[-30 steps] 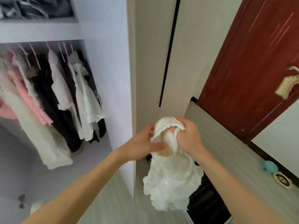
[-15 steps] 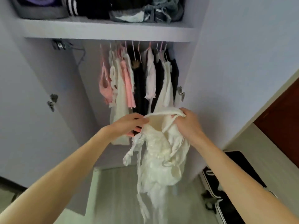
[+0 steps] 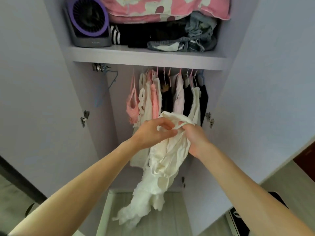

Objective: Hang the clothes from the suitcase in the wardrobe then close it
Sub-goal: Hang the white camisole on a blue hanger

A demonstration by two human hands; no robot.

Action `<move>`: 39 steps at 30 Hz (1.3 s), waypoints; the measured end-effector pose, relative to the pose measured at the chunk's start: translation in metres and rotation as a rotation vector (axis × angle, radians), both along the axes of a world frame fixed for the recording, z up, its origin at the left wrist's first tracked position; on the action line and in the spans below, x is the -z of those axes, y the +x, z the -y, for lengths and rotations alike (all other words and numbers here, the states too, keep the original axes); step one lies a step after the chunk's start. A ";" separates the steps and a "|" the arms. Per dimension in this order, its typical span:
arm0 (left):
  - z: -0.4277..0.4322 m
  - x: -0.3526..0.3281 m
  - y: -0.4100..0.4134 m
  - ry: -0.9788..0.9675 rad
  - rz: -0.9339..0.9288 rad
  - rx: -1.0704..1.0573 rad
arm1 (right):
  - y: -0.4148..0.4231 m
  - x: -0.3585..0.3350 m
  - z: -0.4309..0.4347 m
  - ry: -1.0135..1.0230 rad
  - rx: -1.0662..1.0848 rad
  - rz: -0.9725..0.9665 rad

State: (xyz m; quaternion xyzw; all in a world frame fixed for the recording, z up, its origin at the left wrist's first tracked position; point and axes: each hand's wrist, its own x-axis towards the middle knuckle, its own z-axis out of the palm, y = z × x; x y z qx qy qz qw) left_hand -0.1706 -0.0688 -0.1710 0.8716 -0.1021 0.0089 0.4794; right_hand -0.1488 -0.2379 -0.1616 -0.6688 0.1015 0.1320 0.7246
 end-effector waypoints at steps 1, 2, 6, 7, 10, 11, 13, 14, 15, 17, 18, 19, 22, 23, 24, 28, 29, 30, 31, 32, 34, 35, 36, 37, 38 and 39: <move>-0.002 -0.002 0.002 0.051 -0.011 0.014 | 0.002 0.000 0.001 -0.006 0.008 -0.006; -0.003 -0.005 0.003 0.107 -0.032 0.034 | 0.003 0.001 0.002 -0.009 0.017 -0.013; 0.000 -0.014 0.004 0.387 -0.069 0.064 | 0.006 0.002 0.003 -0.062 0.002 0.010; 0.002 -0.017 0.003 0.439 -0.068 0.073 | 0.005 0.002 0.003 -0.075 -0.011 0.018; 0.005 -0.020 -0.002 0.498 -0.091 0.112 | 0.003 0.004 0.004 -0.108 -0.032 0.042; 0.006 -0.020 -0.004 0.501 -0.095 0.124 | 0.003 0.005 0.005 -0.119 -0.035 0.050; 0.006 -0.019 -0.005 0.439 -0.096 0.114 | 0.002 0.005 0.008 -0.145 -0.037 0.079; 0.004 -0.019 -0.005 0.384 -0.083 0.083 | 0.001 0.005 0.012 -0.164 -0.046 0.103; 0.001 -0.021 -0.005 0.350 -0.047 0.026 | 0.000 0.005 0.016 -0.187 -0.060 0.135; -0.009 -0.027 -0.002 0.315 0.064 -0.154 | -0.003 0.005 0.025 -0.242 -0.119 0.179; -0.015 -0.030 0.000 0.282 0.119 -0.258 | -0.005 0.006 0.030 -0.271 -0.155 0.189; -0.021 -0.034 0.002 0.247 0.161 -0.357 | -0.007 0.006 0.035 -0.297 -0.186 0.199; -0.034 -0.041 0.004 0.112 0.059 -0.570 | -0.013 0.007 0.042 -0.293 -0.290 0.210; -0.035 -0.043 0.004 0.020 -0.036 -0.601 | -0.015 0.006 0.044 -0.257 -0.329 0.196; -0.035 -0.044 0.002 -0.113 -0.137 -0.612 | -0.015 0.007 0.046 -0.224 -0.369 0.175; -0.031 -0.051 -0.005 -0.567 -0.311 -0.583 | -0.015 0.019 0.050 -0.202 -0.402 0.112; -0.034 -0.051 -0.006 -0.620 -0.315 -0.563 | -0.016 0.022 0.050 -0.243 -0.363 0.117; -0.037 -0.052 -0.006 -0.642 -0.331 -0.536 | -0.016 0.023 0.050 -0.299 -0.318 0.129; -0.040 -0.052 -0.008 -0.630 -0.364 -0.501 | -0.016 0.025 0.050 -0.349 -0.277 0.141; -0.044 -0.051 -0.011 -0.549 -0.398 -0.451 | -0.017 0.025 0.048 -0.385 -0.249 0.145; -0.047 -0.050 -0.017 -0.258 -0.442 -0.304 | -0.018 0.025 0.045 -0.401 -0.198 0.136; -0.046 -0.048 -0.020 -0.165 -0.445 -0.229 | -0.018 0.024 0.043 -0.388 -0.172 0.126; -0.045 -0.047 -0.021 -0.148 -0.446 -0.170 | -0.018 0.021 0.039 -0.367 -0.146 0.114; -0.042 -0.045 -0.022 -0.175 -0.449 -0.130 | -0.017 0.020 0.036 -0.345 -0.121 0.104; -0.041 -0.044 -0.023 -0.208 -0.445 -0.107 | -0.015 0.018 0.032 -0.320 -0.096 0.094; -0.037 -0.043 -0.023 -0.222 -0.440 -0.100 | -0.013 0.018 0.029 -0.288 -0.067 0.079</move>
